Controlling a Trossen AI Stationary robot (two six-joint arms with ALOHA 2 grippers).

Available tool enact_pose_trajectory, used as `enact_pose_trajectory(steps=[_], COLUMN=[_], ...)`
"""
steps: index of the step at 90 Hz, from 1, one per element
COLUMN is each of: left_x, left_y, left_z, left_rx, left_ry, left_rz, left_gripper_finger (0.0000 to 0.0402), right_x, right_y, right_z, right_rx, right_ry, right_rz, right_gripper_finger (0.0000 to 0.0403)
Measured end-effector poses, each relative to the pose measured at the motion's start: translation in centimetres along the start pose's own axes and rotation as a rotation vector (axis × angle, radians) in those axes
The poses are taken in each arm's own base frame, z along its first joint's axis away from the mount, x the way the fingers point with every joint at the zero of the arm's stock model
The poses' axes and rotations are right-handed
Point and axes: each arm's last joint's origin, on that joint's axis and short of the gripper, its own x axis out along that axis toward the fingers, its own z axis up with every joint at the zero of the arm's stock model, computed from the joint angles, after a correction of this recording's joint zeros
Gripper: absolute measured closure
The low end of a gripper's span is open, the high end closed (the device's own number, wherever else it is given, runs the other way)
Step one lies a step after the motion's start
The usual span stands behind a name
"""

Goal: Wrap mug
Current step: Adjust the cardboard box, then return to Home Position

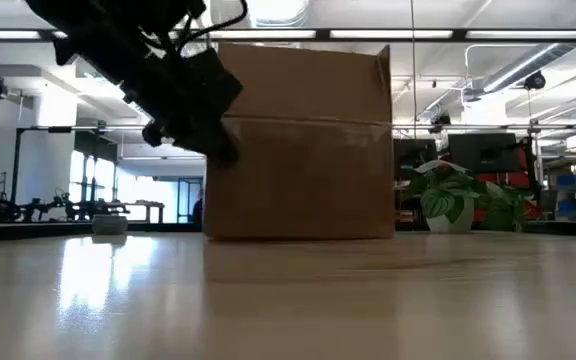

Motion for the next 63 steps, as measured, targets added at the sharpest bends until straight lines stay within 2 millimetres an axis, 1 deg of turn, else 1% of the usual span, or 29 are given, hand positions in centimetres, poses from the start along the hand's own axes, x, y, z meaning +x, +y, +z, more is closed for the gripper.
enact_pose_trajectory(steps=[17,21,26,32,39,44,53,59,63], left_x=[1.3,1.2,0.6,-1.3,-4.6,-6.9,-10.1,-11.6,-12.2], left_y=[1.5,1.7,1.6,0.8,-0.1,-0.2,0.4,0.9,1.5], left_z=[0.8,1.0,1.6,2.4,3.1,3.4,3.4,3.5,3.2], left_rx=[0.007,0.000,-0.010,-0.022,0.010,0.044,0.066,0.056,0.055], left_ry=[0.038,0.048,0.043,-0.010,-0.064,-0.090,-0.138,-0.169,-0.176], left_rz=[-0.001,-0.031,-0.109,-0.227,-0.374,-0.460,-0.552,-0.612,-0.633], left_gripper_finger=[0.0401,0.0401,0.0401,0.0402,0.0401,0.0401,0.0401,0.0401,0.0401], right_x=[0.7,0.9,0.9,1.1,1.2,1.2,1.3,1.5,1.8], right_y=[1.4,1.6,1.8,2.4,3.1,3.7,4.9,5.2,5.3], right_z=[0.4,0.5,0.6,0.6,0.6,0.5,0.2,0.0,-0.2], right_rx=[-0.032,-0.020,-0.002,0.021,0.041,0.054,0.056,0.045,0.046], right_ry=[0.007,0.009,0.007,0.021,0.035,0.052,0.074,0.061,0.048], right_rz=[0.035,0.041,0.044,0.056,0.068,0.074,-0.007,-0.068,-0.075], right_gripper_finger=[0.0373,0.0378,0.0385,0.0394,0.0401,0.0401,0.0402,0.0402,0.0403])
